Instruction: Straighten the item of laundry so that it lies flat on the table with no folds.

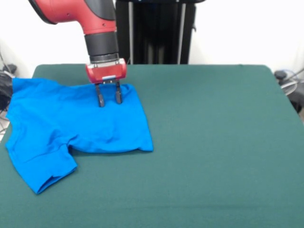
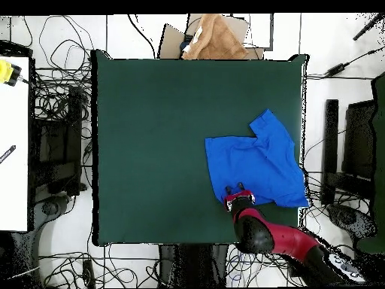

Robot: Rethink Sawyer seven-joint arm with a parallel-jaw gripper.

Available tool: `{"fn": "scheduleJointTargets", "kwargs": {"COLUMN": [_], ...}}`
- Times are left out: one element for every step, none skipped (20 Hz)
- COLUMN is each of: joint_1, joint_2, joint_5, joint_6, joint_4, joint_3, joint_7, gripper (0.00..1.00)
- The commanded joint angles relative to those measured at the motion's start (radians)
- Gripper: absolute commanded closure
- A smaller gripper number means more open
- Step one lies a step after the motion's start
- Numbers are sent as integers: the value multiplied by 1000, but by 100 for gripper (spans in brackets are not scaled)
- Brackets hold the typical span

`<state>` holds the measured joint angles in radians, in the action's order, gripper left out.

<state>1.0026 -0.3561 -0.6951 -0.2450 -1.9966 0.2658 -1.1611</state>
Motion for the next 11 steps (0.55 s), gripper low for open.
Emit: {"fn": "scheduleJointTargets", "kwargs": {"joint_1": [-64, -65, -66, -65, -63, -61, -62, -63, -68, -72, -77], "joint_2": [264, 262, 262, 261, 264, 266, 267, 267, 267, 267, 266], "joint_5": [83, 83, 84, 84, 84, 81, 81, 80, 79, 79, 76], "joint_6": [217, 218, 221, 224, 226, 225, 222, 218, 212, 209, 203], "joint_4": [302, 301, 303, 304, 306, 308, 310, 312, 314, 319, 322], "joint_3": [40, 39, 39, 42, 43, 44, 43, 40, 36, 35, 32], "joint_7": [-124, -124, -123, -121, -119, -118, -118, -119, -120, -121, -120], "gripper": [100, 100, 100, 100, 100, 100, 100, 100, 100, 100, 100]}}
